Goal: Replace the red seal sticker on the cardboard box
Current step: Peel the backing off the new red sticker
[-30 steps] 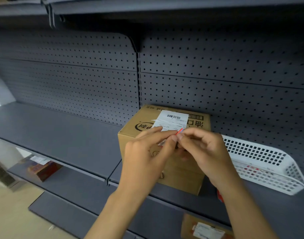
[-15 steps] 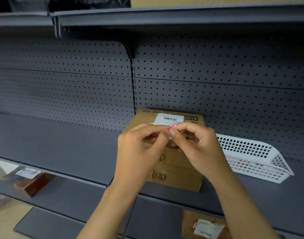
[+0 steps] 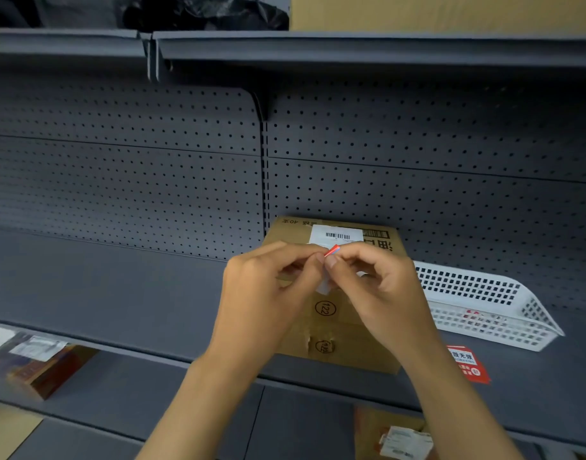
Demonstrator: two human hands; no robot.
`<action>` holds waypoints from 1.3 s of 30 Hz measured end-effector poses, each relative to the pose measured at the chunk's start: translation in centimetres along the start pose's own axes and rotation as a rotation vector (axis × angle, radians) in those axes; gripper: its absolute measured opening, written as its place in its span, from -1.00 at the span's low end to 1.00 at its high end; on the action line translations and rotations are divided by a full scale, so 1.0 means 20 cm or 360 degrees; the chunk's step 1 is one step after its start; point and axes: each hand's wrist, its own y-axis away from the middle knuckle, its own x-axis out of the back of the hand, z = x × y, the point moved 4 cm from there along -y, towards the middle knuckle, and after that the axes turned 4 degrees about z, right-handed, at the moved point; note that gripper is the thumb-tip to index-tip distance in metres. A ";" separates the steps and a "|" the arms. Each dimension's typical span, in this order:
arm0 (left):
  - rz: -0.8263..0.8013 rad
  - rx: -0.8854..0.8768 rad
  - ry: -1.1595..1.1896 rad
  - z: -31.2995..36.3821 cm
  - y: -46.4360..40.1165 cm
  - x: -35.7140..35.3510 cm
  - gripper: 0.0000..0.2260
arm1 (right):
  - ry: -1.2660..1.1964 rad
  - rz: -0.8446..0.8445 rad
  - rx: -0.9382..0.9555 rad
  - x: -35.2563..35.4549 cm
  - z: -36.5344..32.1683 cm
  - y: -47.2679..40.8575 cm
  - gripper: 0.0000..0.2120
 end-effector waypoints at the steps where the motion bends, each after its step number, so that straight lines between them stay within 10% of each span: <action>1: 0.0001 0.0017 0.0020 -0.01 0.00 0.00 -0.87 | -0.0006 -0.0012 -0.0008 -0.01 0.00 0.01 -0.87; 14: 0.0066 -0.0320 -0.0267 0.00 0.04 0.02 -0.91 | -0.0194 0.0097 -0.0250 -0.01 -0.01 0.02 -0.80; 27: -0.0198 0.0077 0.0024 -0.03 0.01 0.07 -0.85 | 0.0187 -0.0067 0.0131 -0.03 -0.05 0.04 -0.88; 39: -0.0378 -0.0619 -0.0457 0.07 -0.04 0.11 -0.85 | 0.0200 -0.0128 0.0083 0.00 -0.10 0.07 -0.85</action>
